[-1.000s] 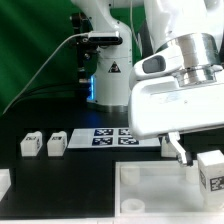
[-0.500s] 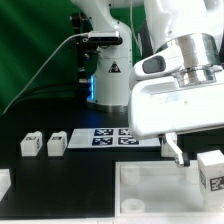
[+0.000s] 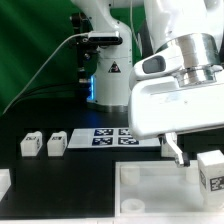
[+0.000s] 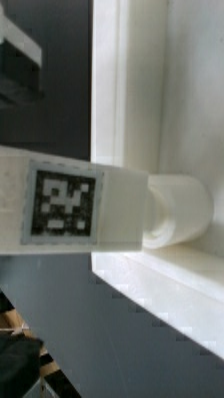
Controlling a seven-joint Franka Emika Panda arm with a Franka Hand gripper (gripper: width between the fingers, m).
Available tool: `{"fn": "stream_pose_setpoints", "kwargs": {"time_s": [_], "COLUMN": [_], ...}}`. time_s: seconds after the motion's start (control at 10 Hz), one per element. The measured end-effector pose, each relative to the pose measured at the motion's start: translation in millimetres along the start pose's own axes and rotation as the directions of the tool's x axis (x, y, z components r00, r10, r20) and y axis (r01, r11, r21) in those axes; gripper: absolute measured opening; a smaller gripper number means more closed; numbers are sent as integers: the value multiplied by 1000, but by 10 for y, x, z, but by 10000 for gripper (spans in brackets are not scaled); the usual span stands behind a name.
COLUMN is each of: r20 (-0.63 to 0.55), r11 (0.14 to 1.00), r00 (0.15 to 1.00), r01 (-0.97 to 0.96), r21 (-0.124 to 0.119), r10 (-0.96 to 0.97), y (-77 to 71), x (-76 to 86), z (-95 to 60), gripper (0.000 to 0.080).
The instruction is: Assemble one leg
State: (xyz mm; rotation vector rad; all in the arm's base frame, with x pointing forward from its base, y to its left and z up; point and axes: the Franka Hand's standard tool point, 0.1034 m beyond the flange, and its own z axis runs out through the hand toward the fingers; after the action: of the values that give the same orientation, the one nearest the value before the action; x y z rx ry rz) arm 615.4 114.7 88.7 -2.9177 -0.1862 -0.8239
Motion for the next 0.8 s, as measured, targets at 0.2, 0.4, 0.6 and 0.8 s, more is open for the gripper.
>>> {"fn": "stream_pose_setpoints", "kwargs": {"time_s": [0.2, 0.4, 0.6, 0.8], "r20": [26, 208, 358, 517], "r11": [1000, 999, 997, 995], "r00": [1000, 978, 934, 856], "r01": [-5, -22, -36, -54], "r21": [8, 40, 61, 90], "r10": [5, 13, 12, 0], "y": [22, -4, 27, 2], "x": [236, 218, 174, 146], "z": [-39, 33, 67, 61], "gripper": [648, 648, 648, 648]}}
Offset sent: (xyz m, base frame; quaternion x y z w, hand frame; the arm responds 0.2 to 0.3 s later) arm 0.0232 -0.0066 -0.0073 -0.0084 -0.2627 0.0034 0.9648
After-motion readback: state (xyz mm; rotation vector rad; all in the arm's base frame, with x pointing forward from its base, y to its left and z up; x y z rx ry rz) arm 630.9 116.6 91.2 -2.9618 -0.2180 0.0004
